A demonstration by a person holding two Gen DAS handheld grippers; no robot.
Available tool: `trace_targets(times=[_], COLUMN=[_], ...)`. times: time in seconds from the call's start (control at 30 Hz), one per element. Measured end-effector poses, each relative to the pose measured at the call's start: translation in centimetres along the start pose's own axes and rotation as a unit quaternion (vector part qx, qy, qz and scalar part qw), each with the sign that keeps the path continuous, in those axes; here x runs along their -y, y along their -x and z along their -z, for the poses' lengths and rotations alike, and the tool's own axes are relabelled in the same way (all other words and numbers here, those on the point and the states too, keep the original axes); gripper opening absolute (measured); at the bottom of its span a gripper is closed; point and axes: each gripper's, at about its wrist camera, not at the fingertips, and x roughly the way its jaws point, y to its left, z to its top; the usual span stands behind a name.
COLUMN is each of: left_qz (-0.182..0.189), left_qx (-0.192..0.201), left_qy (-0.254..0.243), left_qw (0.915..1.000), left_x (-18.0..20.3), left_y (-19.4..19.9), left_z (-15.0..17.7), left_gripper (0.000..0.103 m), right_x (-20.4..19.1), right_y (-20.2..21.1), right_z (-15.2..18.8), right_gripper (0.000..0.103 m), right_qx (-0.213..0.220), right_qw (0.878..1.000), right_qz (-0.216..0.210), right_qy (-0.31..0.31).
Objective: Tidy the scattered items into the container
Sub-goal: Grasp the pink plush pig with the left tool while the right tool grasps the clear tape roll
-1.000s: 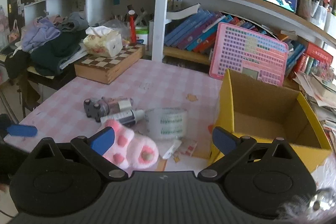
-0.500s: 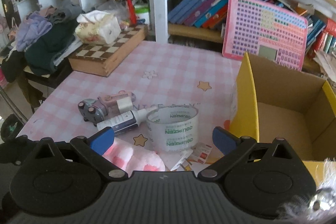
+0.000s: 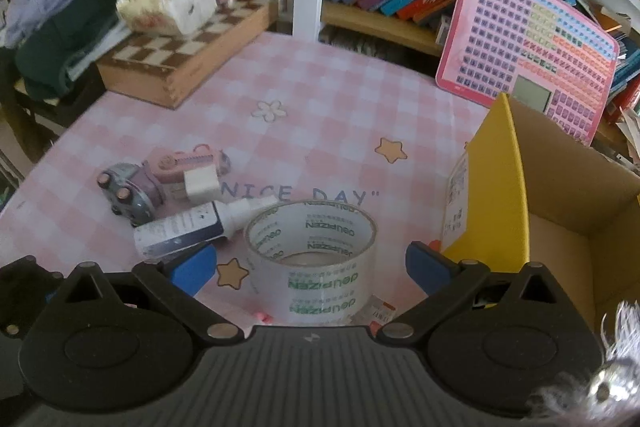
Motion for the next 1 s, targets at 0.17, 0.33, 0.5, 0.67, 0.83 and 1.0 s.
trace_targets(times=[0.17, 0.33, 0.5, 0.67, 0.83, 1.0], left_qz=[0.017, 0.032, 0.046, 0.039, 0.035, 0.027], left_qx=[-0.014, -0.021, -0.023, -0.020, -0.005, 0.010], left_qy=[0.010, 0.015, 0.047, 0.074, 0.109, 0.125], left_qw=[0.9997, 0.9991, 0.9976, 0.9963, 0.9934, 0.9918], left_x=[-0.3, -0.2, -1.4, -2.4, -3.7, -4.7], left_y=[-0.7, -0.8, -0.6, 0.5, 2.0, 3.4], left_z=[0.0, -0.1, 0.0, 0.4, 1.0, 1.2], left_gripper=[0.096, 0.086, 0.077, 0.075, 0.075, 0.075], right_x=[0.1, 0.1, 0.2, 0.2, 0.1, -0.2], right_y=[-1.5, -2.3, -2.8, -3.4, -3.2, -2.1], right_z=[-0.3, -0.2, -0.1, -0.1, -0.2, -0.1], right_gripper=[0.103, 0.103, 0.103, 0.101, 0.083, 0.083], right_qx=[-0.015, -0.027, -0.030, -0.030, -0.025, -0.009], right_qw=[1.000, 1.000, 0.999, 0.999, 0.999, 0.999], right_qz=[0.002, 0.002, 0.002, 0.010, 0.003, 0.008], right_qy=[0.006, 0.011, 0.018, 0.022, 0.030, 0.031])
